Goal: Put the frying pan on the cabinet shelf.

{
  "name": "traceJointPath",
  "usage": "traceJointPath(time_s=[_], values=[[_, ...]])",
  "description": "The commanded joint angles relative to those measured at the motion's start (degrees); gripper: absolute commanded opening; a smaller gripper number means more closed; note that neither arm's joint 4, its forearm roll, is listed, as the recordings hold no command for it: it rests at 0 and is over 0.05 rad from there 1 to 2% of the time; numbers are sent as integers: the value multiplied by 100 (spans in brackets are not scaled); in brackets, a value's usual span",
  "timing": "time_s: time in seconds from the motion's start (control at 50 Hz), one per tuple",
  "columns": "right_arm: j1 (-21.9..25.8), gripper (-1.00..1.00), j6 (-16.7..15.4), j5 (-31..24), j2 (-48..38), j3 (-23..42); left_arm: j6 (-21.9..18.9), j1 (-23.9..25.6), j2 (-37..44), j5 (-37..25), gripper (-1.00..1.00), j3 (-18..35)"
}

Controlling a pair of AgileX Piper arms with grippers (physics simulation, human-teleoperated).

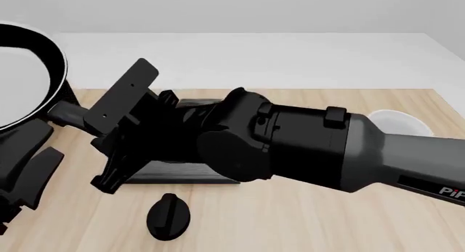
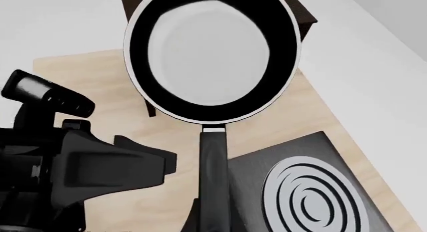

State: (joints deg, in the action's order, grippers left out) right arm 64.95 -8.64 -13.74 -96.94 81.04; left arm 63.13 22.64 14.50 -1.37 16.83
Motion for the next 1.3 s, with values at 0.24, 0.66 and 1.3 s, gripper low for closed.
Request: traceJointPath(time_s=[0.24,0.66,1.3], values=[[252,-100,106,95,45,120,0,45,26,50,100,-42],[459,-100,133,202,210,-103,59,51,63,169,100,-147],[662,-100,105,347,241,-275,-30,-104,103,138,-100,-95]])
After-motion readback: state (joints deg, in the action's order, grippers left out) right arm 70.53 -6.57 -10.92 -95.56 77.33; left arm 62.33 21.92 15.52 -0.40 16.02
